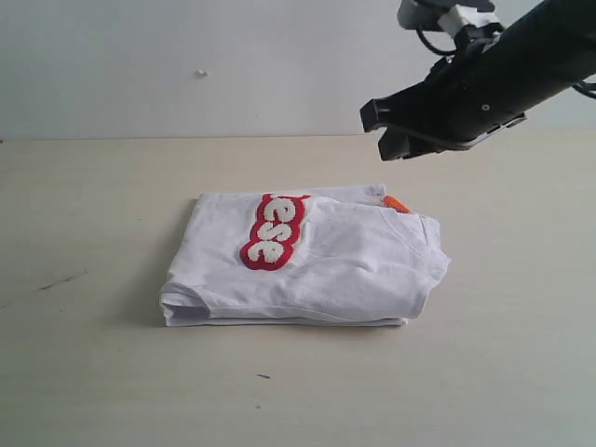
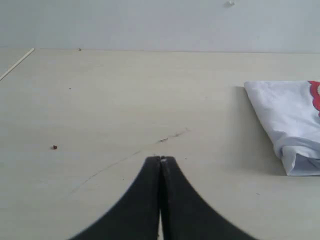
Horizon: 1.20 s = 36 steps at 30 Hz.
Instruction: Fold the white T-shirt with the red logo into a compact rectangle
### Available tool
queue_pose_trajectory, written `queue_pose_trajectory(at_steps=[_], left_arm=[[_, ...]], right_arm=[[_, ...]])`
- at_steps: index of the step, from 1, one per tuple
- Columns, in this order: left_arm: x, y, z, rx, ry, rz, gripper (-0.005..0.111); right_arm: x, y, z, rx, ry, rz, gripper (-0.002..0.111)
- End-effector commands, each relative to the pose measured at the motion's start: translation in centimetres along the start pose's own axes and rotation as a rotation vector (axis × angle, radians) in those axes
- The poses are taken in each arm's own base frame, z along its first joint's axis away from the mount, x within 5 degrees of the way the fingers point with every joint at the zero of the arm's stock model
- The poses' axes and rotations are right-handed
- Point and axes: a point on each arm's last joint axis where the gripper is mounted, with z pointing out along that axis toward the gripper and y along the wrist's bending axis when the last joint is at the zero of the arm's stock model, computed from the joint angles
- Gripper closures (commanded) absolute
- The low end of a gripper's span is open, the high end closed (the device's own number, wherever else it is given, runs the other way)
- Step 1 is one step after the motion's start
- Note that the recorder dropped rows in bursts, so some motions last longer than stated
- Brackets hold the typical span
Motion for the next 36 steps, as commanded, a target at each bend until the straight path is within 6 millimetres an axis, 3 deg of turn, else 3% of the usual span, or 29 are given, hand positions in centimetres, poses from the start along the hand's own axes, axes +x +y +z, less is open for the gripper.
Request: queue_pose_trajectory(at_steps=[1, 8, 13, 23, 30, 36], left_arm=[[0.0, 0.0, 0.0, -0.001, -0.014, 0.002, 0.107], [0.0, 0.0, 0.0, -0.001, -0.014, 0.002, 0.107], [0.0, 0.0, 0.0, -0.001, -0.014, 0.002, 0.107], [0.0, 0.0, 0.0, -0.001, -0.014, 0.002, 0.107], [0.0, 0.0, 0.0, -0.001, -0.014, 0.002, 0.107], [0.0, 0.0, 0.0, -0.001, -0.014, 0.002, 0.107]], right_arm=[[1.1, -0.7, 2.7, 0.0, 0.099, -0.023, 0.108], [3.2, -1.0, 8.4, -0.008, 0.222, 0.013, 0.108], [4.3, -1.3, 10.7, 0.004, 0.259, 0.023, 0.108], [4.3, -1.5, 10.3, 0.032, 0.266, -0.045, 0.108], [6.9, -2.6, 12.1, 0.079, 0.361, 0.0, 0.108], [5.9, -2.4, 11.4, 0.078, 0.319, -0.007, 0.108]])
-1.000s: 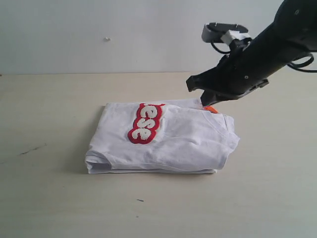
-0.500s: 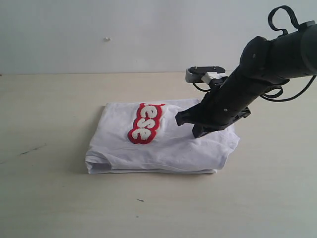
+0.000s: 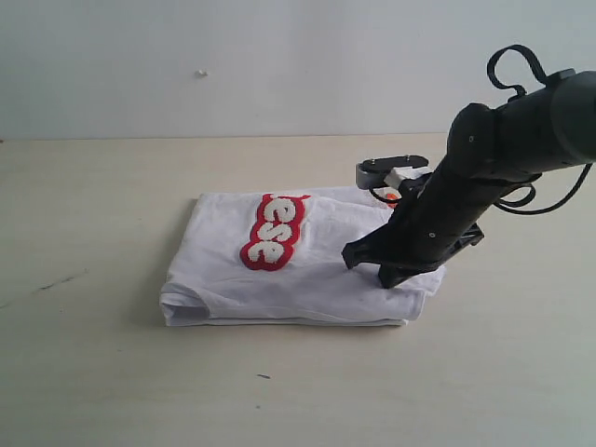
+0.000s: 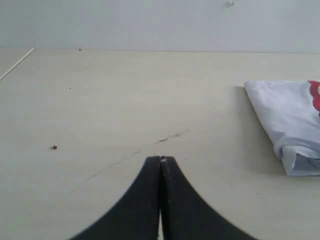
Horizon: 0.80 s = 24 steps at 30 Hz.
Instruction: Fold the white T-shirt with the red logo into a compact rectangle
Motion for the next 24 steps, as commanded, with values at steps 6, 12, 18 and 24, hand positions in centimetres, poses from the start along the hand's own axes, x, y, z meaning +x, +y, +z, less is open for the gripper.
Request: queue_pose_trajectory(at_steps=[6, 12, 18, 24], left_arm=[[0.0, 0.0, 0.0, -0.001, -0.014, 0.002, 0.107], [0.0, 0.0, 0.0, -0.001, -0.014, 0.002, 0.107], [0.0, 0.0, 0.0, -0.001, -0.014, 0.002, 0.107], [0.0, 0.0, 0.0, -0.001, -0.014, 0.002, 0.107]], right_arm=[[-2.0, 1.7, -8.4, -0.012, -0.234, -0.058, 0.108], [2.1, 2.9, -18.5, -0.013, -0.535, -0.092, 0.108], [11.3, 3.3, -26.2, -0.016, -0.912, -0.102, 0.108], [19.1, 3.0, -28.2, -0.052, -1.152, -0.078, 0.108]])
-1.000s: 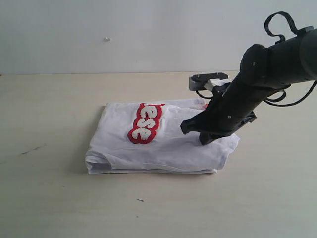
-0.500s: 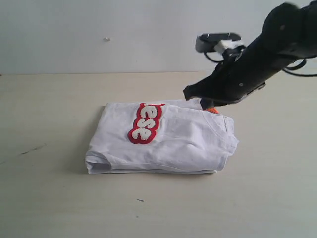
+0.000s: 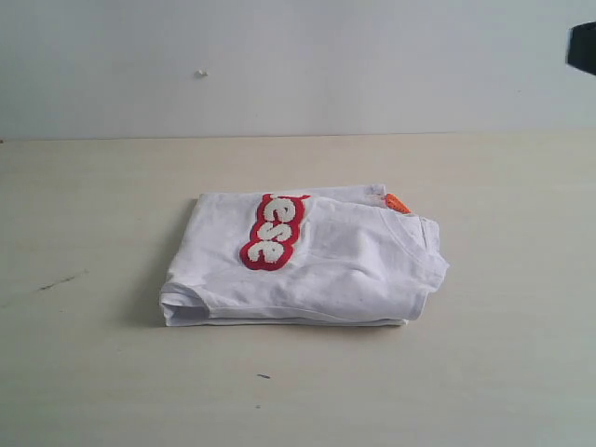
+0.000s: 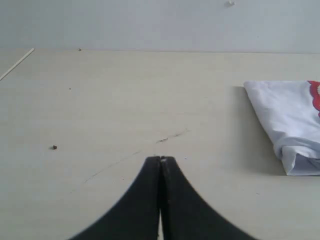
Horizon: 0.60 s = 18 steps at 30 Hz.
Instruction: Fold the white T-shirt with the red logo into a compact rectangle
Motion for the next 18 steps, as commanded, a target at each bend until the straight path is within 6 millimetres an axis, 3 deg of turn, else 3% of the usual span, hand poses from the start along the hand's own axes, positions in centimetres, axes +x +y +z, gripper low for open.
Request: queue_pose_trajectory(at_steps=[1, 5, 10, 15, 18], left_arm=[[0.0, 0.0, 0.0, -0.001, -0.014, 0.002, 0.107], [0.0, 0.0, 0.0, -0.001, -0.014, 0.002, 0.107], [0.0, 0.0, 0.0, -0.001, -0.014, 0.002, 0.107], [0.0, 0.0, 0.0, -0.001, -0.014, 0.002, 0.107], [0.0, 0.0, 0.0, -0.001, -0.014, 0.002, 0.107]], right_arm=[[2.0, 0.1, -4.5, -0.012, -0.154, 0.004, 0.108], [3.5, 0.3, -6.9, -0.037, -0.224, 0.043, 0.108], [4.1, 0.5, -9.4, -0.062, -0.304, 0.038, 0.108], [4.6, 0.7, -10.9, -0.096, -0.336, 0.133, 0.108], [5.0, 0.8, -11.4, -0.091, -0.322, 0.103, 0.108]])
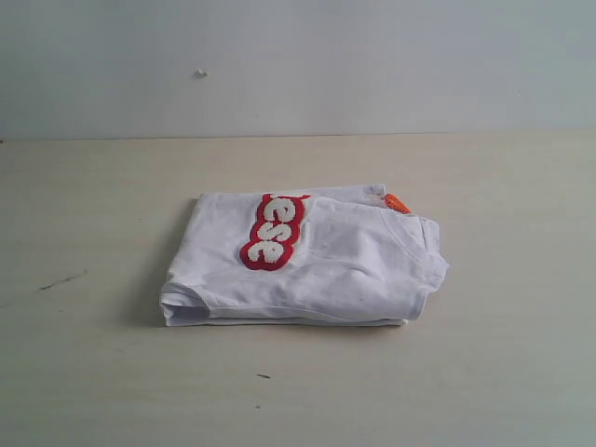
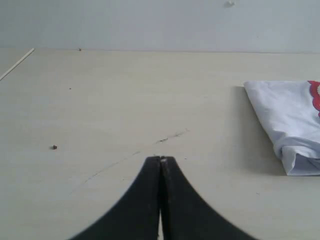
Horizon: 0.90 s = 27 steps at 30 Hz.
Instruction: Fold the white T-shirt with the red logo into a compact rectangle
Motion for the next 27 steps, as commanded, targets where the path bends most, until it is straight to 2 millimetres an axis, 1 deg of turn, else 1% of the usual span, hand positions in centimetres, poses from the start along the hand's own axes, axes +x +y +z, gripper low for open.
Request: queue_pose_trajectory(at_steps=[1, 3, 16, 19, 23, 27], left_arm=[[-0.02, 0.0, 0.0, -0.001, -0.014, 0.002, 0.107], [-0.02, 0.0, 0.0, -0.001, -0.014, 0.002, 0.107], [-0.02, 0.0, 0.0, -0.001, -0.014, 0.002, 0.107], [-0.02, 0.0, 0.0, -0.001, -0.014, 0.002, 0.107], [-0.02, 0.0, 0.0, -0.001, -0.014, 0.002, 0.107], [-0.02, 0.0, 0.0, -0.001, -0.014, 0.002, 0.107]], right_arm=[[0.66, -0.02, -0.89, 0.001, 0.036, -0.022, 0.108], [0.77, -0.15, -1.0, 0.015, 0.045, -0.059, 0.108], [0.78, -0.13, -1.01, 0.014, 0.051, -0.058, 0.108], [0.41, -0.35, -1.01, 0.039, 0.012, -0.115, 0.108], [0.09, -0.33, -1.01, 0.038, -0.023, -0.117, 0.108], [0.19, -0.41, -0.9, 0.042, -0.026, -0.123, 0.108]])
